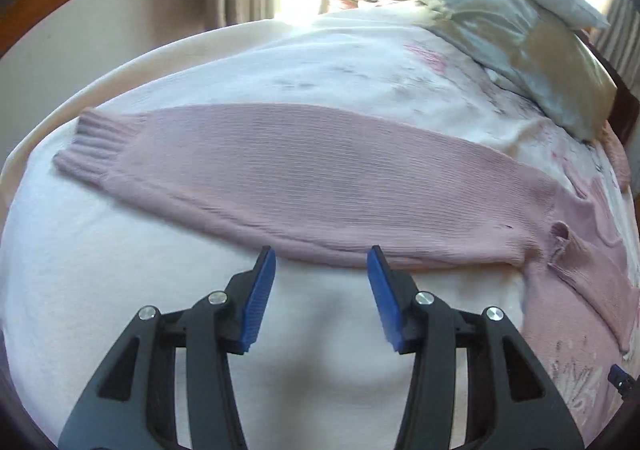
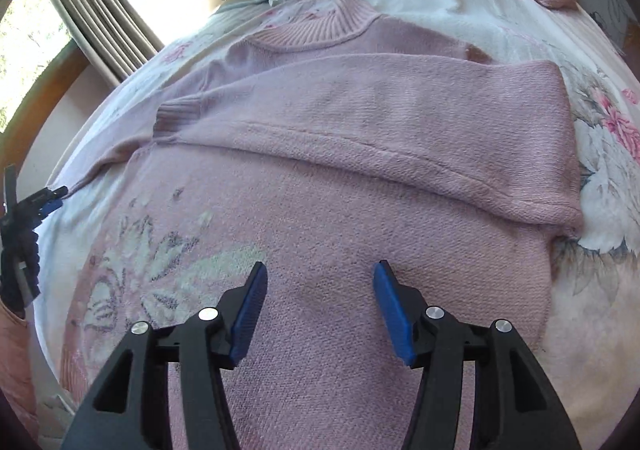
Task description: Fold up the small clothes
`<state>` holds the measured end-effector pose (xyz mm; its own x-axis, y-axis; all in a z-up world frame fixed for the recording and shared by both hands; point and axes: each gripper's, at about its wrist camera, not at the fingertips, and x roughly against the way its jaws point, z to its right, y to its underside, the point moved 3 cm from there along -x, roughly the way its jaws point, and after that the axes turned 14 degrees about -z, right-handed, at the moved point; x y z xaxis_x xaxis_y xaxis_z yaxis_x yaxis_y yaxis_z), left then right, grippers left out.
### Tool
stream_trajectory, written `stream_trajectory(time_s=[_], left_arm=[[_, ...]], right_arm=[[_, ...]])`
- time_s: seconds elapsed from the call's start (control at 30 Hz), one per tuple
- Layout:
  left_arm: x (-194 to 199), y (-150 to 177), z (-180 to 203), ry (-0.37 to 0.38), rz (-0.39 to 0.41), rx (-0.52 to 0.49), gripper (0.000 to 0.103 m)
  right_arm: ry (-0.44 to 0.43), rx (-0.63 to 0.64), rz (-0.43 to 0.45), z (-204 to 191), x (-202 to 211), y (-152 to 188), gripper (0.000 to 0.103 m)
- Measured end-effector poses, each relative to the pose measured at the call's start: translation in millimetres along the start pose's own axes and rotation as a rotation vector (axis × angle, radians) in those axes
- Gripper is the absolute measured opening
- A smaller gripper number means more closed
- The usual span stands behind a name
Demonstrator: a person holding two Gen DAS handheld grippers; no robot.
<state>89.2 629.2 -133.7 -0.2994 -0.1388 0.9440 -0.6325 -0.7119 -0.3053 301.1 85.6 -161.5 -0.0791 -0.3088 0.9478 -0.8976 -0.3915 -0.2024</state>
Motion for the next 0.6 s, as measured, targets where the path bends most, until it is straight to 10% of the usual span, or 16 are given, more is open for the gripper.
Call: stream_trajectory(time_s=[0.27, 0.6], left_arm=[[11, -36, -98, 0.072, 0.058, 0.188, 0.038], [1, -58, -104, 0.152, 0.119, 0.258, 0.01]], right_arm=[[0.037, -0.004, 0.017, -16, -17, -14, 0.067], [0.022, -0.015, 0.014, -11, -21, -18, 0.067]])
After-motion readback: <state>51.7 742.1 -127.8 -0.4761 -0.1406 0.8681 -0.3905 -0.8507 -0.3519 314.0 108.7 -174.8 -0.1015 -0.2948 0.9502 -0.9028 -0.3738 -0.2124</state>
